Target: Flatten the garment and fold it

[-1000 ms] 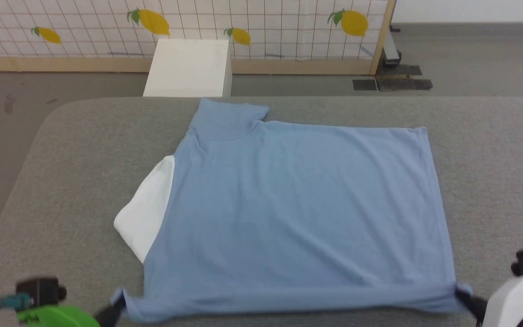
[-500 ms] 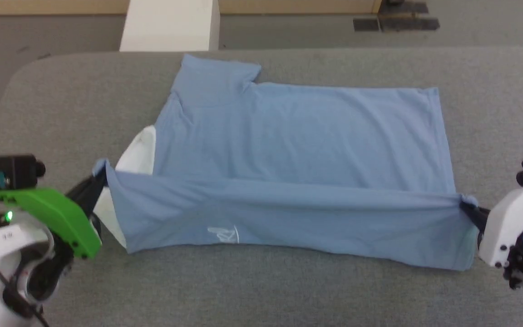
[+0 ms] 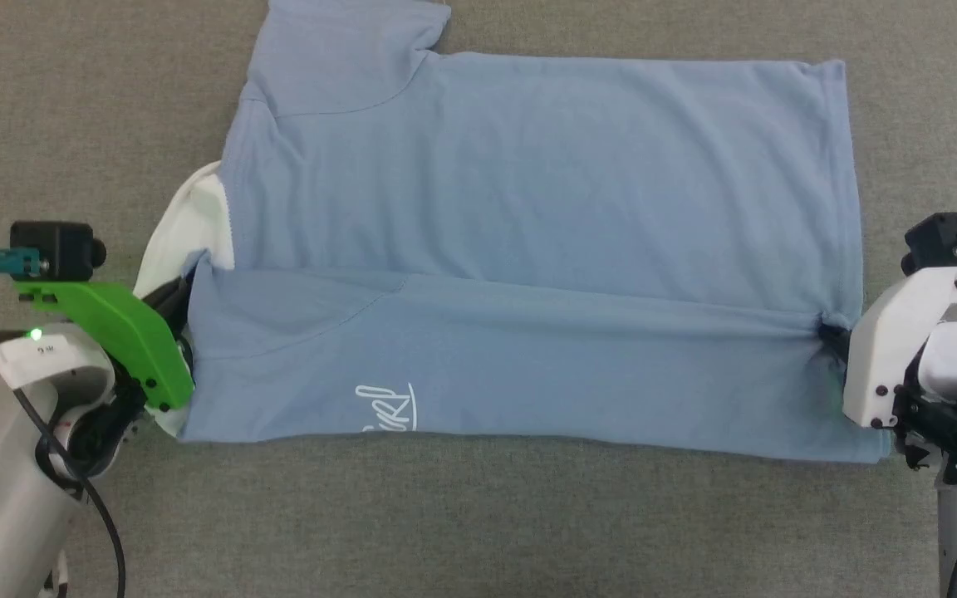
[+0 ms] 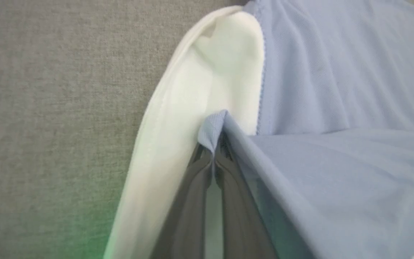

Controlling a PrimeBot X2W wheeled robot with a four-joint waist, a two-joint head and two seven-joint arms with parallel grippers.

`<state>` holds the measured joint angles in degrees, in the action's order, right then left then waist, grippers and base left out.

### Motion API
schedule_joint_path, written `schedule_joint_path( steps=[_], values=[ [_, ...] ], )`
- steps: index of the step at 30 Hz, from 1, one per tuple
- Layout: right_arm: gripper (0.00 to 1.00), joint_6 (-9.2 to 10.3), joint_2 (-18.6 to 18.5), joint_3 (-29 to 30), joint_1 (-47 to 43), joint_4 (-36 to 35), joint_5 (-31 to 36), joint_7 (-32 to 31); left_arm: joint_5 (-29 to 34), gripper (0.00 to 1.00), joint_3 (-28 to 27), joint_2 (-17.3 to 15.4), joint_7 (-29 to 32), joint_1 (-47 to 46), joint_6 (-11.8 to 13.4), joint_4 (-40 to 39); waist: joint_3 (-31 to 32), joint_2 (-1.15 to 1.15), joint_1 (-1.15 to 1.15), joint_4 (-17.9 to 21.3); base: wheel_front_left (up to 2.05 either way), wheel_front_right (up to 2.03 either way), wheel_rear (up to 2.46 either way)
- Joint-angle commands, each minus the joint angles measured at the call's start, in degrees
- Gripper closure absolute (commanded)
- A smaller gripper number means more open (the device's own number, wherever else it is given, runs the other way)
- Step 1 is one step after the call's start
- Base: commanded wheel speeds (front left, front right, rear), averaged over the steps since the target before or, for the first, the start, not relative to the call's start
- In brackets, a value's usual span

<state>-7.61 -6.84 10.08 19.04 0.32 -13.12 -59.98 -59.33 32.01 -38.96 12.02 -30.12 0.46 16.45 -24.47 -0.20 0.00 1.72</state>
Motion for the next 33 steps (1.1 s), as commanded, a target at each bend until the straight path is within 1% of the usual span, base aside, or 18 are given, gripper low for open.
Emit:
schedule_joint_path(
  steps=[1,2,3,6,9,13,16,19,20,22,24,26,29,33],
  values=[
    [0.83,0.12,0.4,-0.1,-0.5,2.6,0.7,-0.1,0.3,0.89,0.4,0.5,0.2,-0.8,-0.2,1.4,0.3,0.2,0.0,0.0,0.0,0.0,0.0],
    [0.53,0.12,0.4,0.0,-0.5,2.7,0.6,0.0,0.4,0.28,0.5,0.7,0.1,-1.0,-0.3,1.9,0.7,0.2,0.0,-0.1,0.0,0.0,0.0],
    [0.0,0.12,0.2,0.2,-0.4,2.8,0.4,0.2,0.6,0.0,0.5,0.8,-0.2,-1.2,-0.3,2.5,1.5,0.2,0.0,-0.2,0.0,0.0,0.0],
    [0.0,0.12,-0.2,1.4,-0.3,2.4,-0.6,1.3,1.1,0.0,0.7,1.3,-0.8,-1.8,-0.3,3.6,4.2,0.2,0.0,-0.4,0.0,0.0,0.0],
    [0.0,0.12,-0.9,3.1,-0.2,1.3,-1.9,3.0,1.7,0.0,0.5,1.6,-2.1,-2.1,0.3,3.9,8.2,0.2,0.0,-0.5,0.0,0.0,0.0],
    [0.0,0.12,-2.1,5.5,-0.9,-1.1,-3.6,6.1,2.8,0.0,0.0,1.6,-4.3,-1.7,2.0,3.1,13.3,0.2,0.0,-0.7,0.0,0.0,0.0],
    [0.0,0.12,-2.6,7.3,-2.3,-3.3,-5.0,10.2,4.1,0.0,-0.5,1.6,-7.5,-0.3,3.7,1.3,16.7,0.2,0.0,-0.8,0.0,0.0,0.0],
    [0.0,0.12,-2.8,8.2,-4.5,-5.4,-6.4,15.4,5.9,0.0,-1.5,1.3,-12.9,2.0,5.3,-1.1,18.9,0.2,0.0,-0.8,0.0,0.0,0.0],
    [0.0,0.12,-3.1,8.1,-5.5,-6.4,-6.8,17.8,6.6,0.0,-2.2,1.3,-15.8,3.2,5.9,-2.1,19.5,0.2,0.0,-0.7,0.0,0.0,0.0],
    [0.0,0.12,-3.4,7.4,-8.0,-7.4,-7.6,21.7,8.2,0.0,-3.3,1.3,-21.6,6.1,7.3,-4.0,20.6,0.2,0.0,-0.6,0.0,0.0,0.0],
    [0.0,0.12,-3.9,6.6,-10.5,-8.3,-8.2,25.6,9.2,0.0,-4.1,1.6,-25.0,9.7,7.9,-5.9,21.2,0.2,0.0,-0.4,0.0,0.0,0.0],
    [0.0,0.12,-4.2,5.8,-13.2,-8.8,-8.6,29.3,10.1,0.0,-5.4,2.5,-26.4,13.2,8.3,-7.9,21.7,0.2,0.0,-0.4,0.0,0.0,0.0],
    [0.0,0.12,-4.1,4.9,-17.2,-8.6,-9.4,34.2,12.6,0.0,-7.9,4.2,-26.9,18.4,8.9,-10.5,22.3,0.2,0.0,-0.6,0.0,0.0,0.0],
    [0.0,0.12,-3.3,3.8,-22.4,-6.8,-10.1,39.1,16.9,0.0,-12.3,7.8,-27.0,25.3,8.1,-13.2,23.0,0.2,0.0,-0.9,0.0,0.0,0.0]
  ],
)
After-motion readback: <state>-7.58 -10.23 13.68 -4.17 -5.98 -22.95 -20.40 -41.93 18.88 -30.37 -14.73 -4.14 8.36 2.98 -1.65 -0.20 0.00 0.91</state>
